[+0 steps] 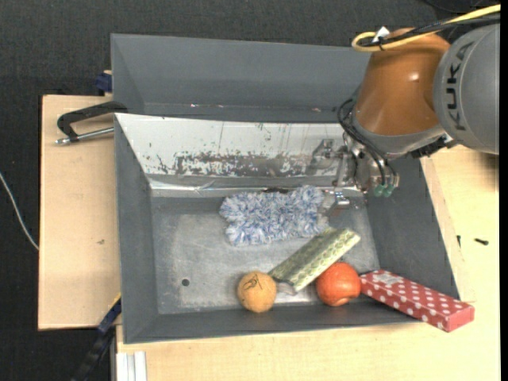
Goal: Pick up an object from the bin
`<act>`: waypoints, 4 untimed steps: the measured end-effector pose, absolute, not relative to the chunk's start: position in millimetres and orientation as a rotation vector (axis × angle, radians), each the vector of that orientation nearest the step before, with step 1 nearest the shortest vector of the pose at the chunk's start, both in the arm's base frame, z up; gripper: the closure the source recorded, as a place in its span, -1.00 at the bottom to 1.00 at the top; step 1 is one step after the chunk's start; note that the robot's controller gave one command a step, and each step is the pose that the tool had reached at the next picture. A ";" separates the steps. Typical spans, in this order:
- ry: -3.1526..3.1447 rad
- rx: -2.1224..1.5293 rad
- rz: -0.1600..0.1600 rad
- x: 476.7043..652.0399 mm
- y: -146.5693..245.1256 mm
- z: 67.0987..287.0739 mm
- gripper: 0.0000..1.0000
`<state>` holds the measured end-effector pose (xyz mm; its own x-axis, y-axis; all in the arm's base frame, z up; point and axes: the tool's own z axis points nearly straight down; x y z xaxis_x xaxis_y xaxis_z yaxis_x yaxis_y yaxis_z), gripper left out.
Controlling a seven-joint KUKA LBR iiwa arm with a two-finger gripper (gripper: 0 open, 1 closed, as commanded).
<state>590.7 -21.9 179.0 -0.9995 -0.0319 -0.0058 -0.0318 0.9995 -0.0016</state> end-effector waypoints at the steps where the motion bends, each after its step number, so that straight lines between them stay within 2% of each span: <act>1: 3.138 0.016 0.007 585.9 1.9 131.0 -1.00; 2: 3.132 0.036 0.002 600.5 -15.1 77.3 1.00; 3: 3.132 0.036 0.001 600.5 -15.0 77.3 1.00; 4: 3.136 0.059 0.002 594.4 3.3 179.7 1.00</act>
Offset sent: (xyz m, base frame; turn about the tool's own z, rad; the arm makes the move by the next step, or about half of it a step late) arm 0.0062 0.0059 -0.1063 0.0560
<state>594.4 3.3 179.7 -0.9993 0.0376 -0.0049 0.0376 0.9993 0.0013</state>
